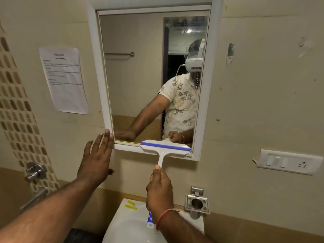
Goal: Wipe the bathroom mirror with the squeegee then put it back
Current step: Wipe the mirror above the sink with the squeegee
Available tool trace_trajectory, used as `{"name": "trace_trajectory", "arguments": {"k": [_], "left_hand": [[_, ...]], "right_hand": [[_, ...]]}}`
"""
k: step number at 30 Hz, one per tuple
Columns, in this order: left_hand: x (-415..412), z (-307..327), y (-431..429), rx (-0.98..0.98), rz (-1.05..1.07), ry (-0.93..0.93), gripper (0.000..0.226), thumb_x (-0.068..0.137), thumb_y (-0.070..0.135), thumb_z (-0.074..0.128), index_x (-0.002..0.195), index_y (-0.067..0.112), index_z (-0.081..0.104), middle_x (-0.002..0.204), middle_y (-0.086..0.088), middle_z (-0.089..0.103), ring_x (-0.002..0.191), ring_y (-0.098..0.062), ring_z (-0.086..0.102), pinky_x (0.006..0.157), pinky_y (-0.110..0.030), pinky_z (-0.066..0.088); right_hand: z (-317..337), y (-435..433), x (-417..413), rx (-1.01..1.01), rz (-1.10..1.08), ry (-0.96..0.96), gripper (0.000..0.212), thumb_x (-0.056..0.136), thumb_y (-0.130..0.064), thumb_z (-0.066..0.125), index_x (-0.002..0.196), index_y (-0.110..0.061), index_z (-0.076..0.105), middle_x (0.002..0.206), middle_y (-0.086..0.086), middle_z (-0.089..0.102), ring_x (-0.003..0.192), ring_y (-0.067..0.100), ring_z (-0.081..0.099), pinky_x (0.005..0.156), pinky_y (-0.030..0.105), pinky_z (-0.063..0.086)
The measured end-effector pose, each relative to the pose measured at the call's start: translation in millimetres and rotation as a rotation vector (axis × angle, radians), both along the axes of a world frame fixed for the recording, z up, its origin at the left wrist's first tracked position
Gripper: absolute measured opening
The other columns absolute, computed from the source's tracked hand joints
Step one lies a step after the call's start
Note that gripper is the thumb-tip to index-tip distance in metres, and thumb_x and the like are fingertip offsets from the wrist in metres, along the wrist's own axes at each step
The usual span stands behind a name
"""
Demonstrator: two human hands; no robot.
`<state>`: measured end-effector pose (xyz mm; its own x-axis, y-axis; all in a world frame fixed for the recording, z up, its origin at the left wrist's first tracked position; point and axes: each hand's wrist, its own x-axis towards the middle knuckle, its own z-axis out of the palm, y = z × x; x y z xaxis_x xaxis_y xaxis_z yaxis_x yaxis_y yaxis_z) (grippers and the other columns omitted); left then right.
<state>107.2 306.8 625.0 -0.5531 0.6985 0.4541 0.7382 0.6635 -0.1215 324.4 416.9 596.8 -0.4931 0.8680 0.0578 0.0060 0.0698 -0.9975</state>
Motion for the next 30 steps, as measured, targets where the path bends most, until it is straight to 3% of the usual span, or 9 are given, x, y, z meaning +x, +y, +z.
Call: {"name": "trace_trajectory", "arguments": {"k": [5, 10, 13, 15, 17, 21, 24, 26, 30], "left_hand": [[0, 0, -5, -0.004, 0.024, 0.039, 0.165, 0.057, 0.053, 0.106, 0.175, 0.010, -0.001, 0.184, -0.013, -0.013, 0.170, -0.039, 0.005, 0.133, -0.058, 0.019], [6, -1, -12, -0.001, -0.009, 0.049, 0.154, 0.074, 0.046, 0.099, 0.173, 0.015, -0.015, 0.180, -0.009, -0.031, 0.169, -0.033, -0.016, 0.138, -0.053, 0.006], [4, 13, -13, 0.038, -0.029, 0.095, 0.160, 0.063, 0.050, 0.104, 0.176, 0.016, -0.005, 0.184, -0.013, -0.004, 0.170, -0.039, 0.002, 0.138, -0.050, 0.007], [-4, 37, -12, 0.051, -0.037, 0.139, 0.166, 0.048, 0.057, 0.107, 0.176, 0.011, 0.011, 0.177, -0.017, 0.023, 0.162, -0.040, 0.025, 0.133, -0.051, 0.015], [-12, 71, -11, 0.079, -0.054, 0.179, 0.169, 0.047, 0.059, 0.106, 0.176, 0.009, 0.010, 0.175, -0.018, 0.026, 0.160, -0.039, 0.030, 0.133, -0.053, 0.020], [-23, 146, -8, 0.178, -0.069, 0.244, 0.165, 0.056, 0.056, 0.104, 0.175, 0.010, 0.000, 0.181, -0.017, 0.011, 0.165, -0.038, 0.016, 0.136, -0.054, 0.017], [-33, 204, -5, 0.223, -0.062, 0.310, 0.161, 0.065, 0.062, 0.098, 0.174, 0.010, -0.009, 0.183, -0.013, -0.008, 0.168, -0.036, 0.001, 0.136, -0.052, 0.005], [-37, 242, -2, 0.240, -0.044, 0.374, 0.159, 0.069, 0.066, 0.094, 0.173, 0.011, -0.014, 0.183, -0.010, -0.019, 0.168, -0.033, -0.009, 0.135, -0.051, -0.001], [-37, 316, 1, 0.268, 0.013, 0.437, 0.161, 0.071, 0.060, 0.096, 0.172, 0.012, -0.020, 0.181, -0.010, -0.027, 0.169, -0.034, -0.012, 0.136, -0.051, -0.003]], "right_hand": [[10, 1, 6, -0.096, 0.048, 0.035, 0.052, 0.106, -0.062, 0.039, 0.089, -0.023, 0.068, 0.058, -0.004, 0.052, 0.058, 0.013, 0.048, 0.054, 0.029, 0.043], [6, 2, 11, 0.045, 0.000, -0.035, 0.083, 0.061, -0.112, 0.025, 0.064, -0.037, 0.062, 0.054, -0.004, 0.055, 0.054, 0.017, 0.053, 0.062, 0.036, 0.044], [23, 12, 18, 0.204, -0.029, -0.155, 0.095, 0.050, -0.116, 0.013, 0.065, -0.038, 0.065, 0.064, -0.004, 0.068, 0.069, 0.019, 0.067, 0.070, 0.033, 0.052], [50, 22, 20, 0.367, 0.011, -0.246, 0.098, 0.064, -0.108, 0.012, 0.084, -0.036, 0.074, 0.089, -0.004, 0.078, 0.094, 0.021, 0.071, 0.082, 0.032, 0.054], [82, 32, 21, 0.521, 0.048, -0.308, 0.083, 0.090, -0.089, 0.020, 0.122, -0.034, 0.075, 0.124, 0.002, 0.076, 0.119, 0.026, 0.067, 0.097, 0.034, 0.050], [151, 54, 14, 0.860, 0.096, -0.395, 0.098, 0.081, -0.093, -0.003, 0.113, -0.032, 0.067, 0.101, -0.007, 0.073, 0.094, 0.013, 0.067, 0.081, 0.036, 0.052], [206, 57, 9, 1.070, 0.129, -0.378, 0.049, 0.106, -0.065, 0.023, 0.115, -0.038, 0.063, 0.092, -0.012, 0.071, 0.084, 0.006, 0.067, 0.079, 0.037, 0.060], [242, 56, 2, 1.207, 0.152, -0.383, 0.032, 0.112, -0.053, 0.034, 0.132, -0.043, 0.057, 0.102, -0.011, 0.072, 0.088, 0.006, 0.068, 0.078, 0.035, 0.060], [306, 50, -16, 1.525, 0.121, -0.335, 0.050, 0.109, -0.055, 0.035, 0.158, -0.053, 0.027, 0.131, -0.008, 0.070, 0.101, 0.012, 0.070, 0.079, 0.031, 0.063]]}}
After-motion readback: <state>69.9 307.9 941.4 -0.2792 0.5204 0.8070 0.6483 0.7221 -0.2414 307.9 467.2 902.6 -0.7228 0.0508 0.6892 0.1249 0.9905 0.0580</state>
